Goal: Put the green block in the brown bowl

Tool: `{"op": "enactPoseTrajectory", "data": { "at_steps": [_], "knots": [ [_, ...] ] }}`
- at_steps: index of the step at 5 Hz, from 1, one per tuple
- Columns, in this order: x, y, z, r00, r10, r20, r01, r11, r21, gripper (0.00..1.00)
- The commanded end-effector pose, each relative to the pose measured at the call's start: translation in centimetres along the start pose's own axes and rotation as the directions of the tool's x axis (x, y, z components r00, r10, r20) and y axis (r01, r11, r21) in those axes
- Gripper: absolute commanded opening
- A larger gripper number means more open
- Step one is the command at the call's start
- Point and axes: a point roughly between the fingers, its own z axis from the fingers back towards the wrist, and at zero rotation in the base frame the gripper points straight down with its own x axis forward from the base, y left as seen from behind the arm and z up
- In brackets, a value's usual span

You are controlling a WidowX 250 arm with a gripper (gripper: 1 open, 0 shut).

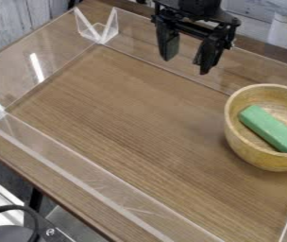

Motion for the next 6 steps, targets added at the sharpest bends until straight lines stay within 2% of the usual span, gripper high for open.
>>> {"op": "enactPoseTrajectory", "data": {
  "at_steps": [1,2,3,4,6],
  "knots": [
    [0.5,2.2,-0.2,1.0,0.002,0.012,-0.003,1.0,0.026,1.0],
    [1.3,4.6,-1.5,1.0,0.012,0.021,-0.013,0.999,0.044,0.0],
    [2.3,4.9,-1.6,0.999,0.039,0.02,-0.04,0.998,0.051,0.0],
    [3.0,4.7,-2.5,0.998,0.055,-0.003,-0.055,0.997,0.059,0.0],
    [4.1,4.5,-4.7,0.996,0.087,-0.007,-0.087,0.994,0.062,0.0]
  ]
}}
